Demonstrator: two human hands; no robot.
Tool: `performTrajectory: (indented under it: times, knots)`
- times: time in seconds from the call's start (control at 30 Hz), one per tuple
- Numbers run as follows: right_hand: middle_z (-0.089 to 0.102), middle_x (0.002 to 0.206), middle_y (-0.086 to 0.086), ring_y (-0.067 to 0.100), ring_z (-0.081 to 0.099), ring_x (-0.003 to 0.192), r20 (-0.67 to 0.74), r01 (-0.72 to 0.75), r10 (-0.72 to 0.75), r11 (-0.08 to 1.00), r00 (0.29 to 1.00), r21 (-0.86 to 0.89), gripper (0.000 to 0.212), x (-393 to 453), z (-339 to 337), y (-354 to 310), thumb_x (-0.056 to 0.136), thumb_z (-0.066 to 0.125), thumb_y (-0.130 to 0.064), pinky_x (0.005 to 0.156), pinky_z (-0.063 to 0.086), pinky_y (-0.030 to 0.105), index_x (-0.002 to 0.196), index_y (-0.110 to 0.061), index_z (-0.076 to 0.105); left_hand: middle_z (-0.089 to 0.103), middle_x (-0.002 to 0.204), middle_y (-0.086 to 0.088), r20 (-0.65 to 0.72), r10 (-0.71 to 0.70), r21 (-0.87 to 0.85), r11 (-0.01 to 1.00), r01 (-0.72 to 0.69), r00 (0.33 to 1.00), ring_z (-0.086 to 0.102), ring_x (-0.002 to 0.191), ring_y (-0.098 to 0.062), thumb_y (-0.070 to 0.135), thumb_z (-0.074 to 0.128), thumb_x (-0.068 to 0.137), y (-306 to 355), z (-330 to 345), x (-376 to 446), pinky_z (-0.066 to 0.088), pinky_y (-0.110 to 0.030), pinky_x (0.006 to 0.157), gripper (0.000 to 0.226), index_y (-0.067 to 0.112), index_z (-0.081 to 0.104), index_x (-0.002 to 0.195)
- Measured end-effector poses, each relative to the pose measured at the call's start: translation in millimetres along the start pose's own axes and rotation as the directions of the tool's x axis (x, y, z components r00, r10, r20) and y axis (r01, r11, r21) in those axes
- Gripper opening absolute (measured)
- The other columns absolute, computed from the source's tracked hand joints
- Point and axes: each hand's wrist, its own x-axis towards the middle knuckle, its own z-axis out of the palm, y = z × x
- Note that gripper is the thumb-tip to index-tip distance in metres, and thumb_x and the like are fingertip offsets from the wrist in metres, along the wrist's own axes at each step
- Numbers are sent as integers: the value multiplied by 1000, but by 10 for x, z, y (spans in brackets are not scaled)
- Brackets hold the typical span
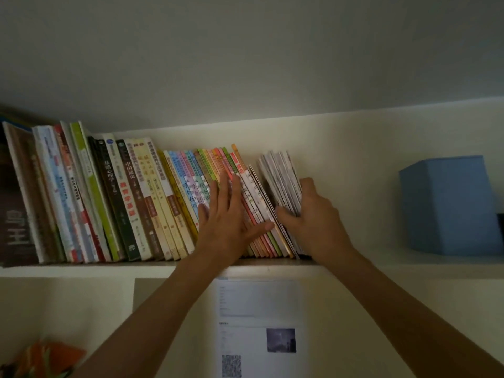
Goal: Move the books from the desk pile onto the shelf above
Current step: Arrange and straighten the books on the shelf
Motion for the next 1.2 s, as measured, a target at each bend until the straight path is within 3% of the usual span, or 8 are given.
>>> performTrajectory:
  times: [0.13, 0.3, 0.43, 0.5, 0.6, 0.77, 1.03, 1.2]
  knots:
    - [56, 118, 9, 29, 57, 104, 166, 41, -32, 998, 986, -52, 54, 37, -26, 78, 88, 55, -46, 88, 46, 41, 129, -17, 36, -30, 150, 2, -61, 25, 29, 999, -23, 998, -25, 139, -16, 74, 29, 76, -29, 3, -30, -4, -46, 114, 98, 24, -19, 145]
    - [47, 122, 15, 35, 54, 106, 228, -25, 41, 997, 973, -73, 71, 63, 12, 115, 80, 56, -55, 89, 46, 48, 132, -14, 32, 19, 155, -6, -189, 110, -71, 990, -125, 976, 19, 142, -21, 33, 48, 94, -157, -214, -179, 20, -43, 115, 55, 13, 33, 144]
    - [37, 138, 29, 47, 42, 122, 59, -70, 84, 976, 995, -207, 88, -28, 132, -10, 77, 49, -60, 101, 36, 55, 142, -4, 28, 43, 140, -13, -171, 88, -87, 991, -104, 981, 43, 126, -29, 25, 48, 88, -454, -464, -493, 34, -35, 105, 45, 5, 52, 128]
    - [29, 144, 33, 52, 32, 128, -138, 33, -84, 940, 987, -341, 84, -109, 234, -199, 88, 48, -57, 104, 26, 60, 142, 4, 29, 49, 131, -13, -169, 86, -102, 989, -105, 982, 48, 120, -28, 25, 46, 85, -679, -638, -587, 37, -31, 101, 43, 4, 56, 121]
    - [41, 136, 30, 49, 40, 123, -234, 265, -340, 916, 911, -301, 57, -193, 484, -763, 90, 37, -37, 102, 32, 54, 133, 1, 37, 52, 119, -9, -202, 39, -153, 986, -71, 979, 52, 109, -21, 13, 52, 91, -1086, -935, -678, 37, -19, 88, 25, 6, 58, 114]
    - [52, 115, 10, 24, 48, 107, 35, 357, -359, 933, 933, 52, 25, -380, 1280, -1727, 90, 56, -15, 80, 35, 26, 114, -9, 54, 52, 118, -6, -199, -8, -171, 985, -27, 980, 52, 109, -19, 10, 53, 91, -1754, -1267, -838, 31, -10, 83, 24, 10, 58, 114]
    - [60, 105, 9, 23, 56, 99, -61, 286, -283, 957, 957, 50, 14, -308, 2283, -2546, 92, 57, -22, 80, 53, 38, 101, -11, 56, 46, 108, 12, -219, 45, -134, 988, -76, 975, 49, 92, 3, 18, 57, 90, -3000, -1808, -971, 37, 1, 73, 19, 21, 56, 109]
    - [56, 92, -4, 13, 55, 82, -47, 190, -196, 976, 980, -102, 23, -160, 2614, -2891, 94, 49, -42, 67, 45, 27, 100, -20, 52, 58, 98, 7, -204, -127, -265, 962, 70, 971, 58, 74, -3, 34, 54, 91, -3367, -1771, -787, 49, -18, 60, 25, 21, 47, 112]
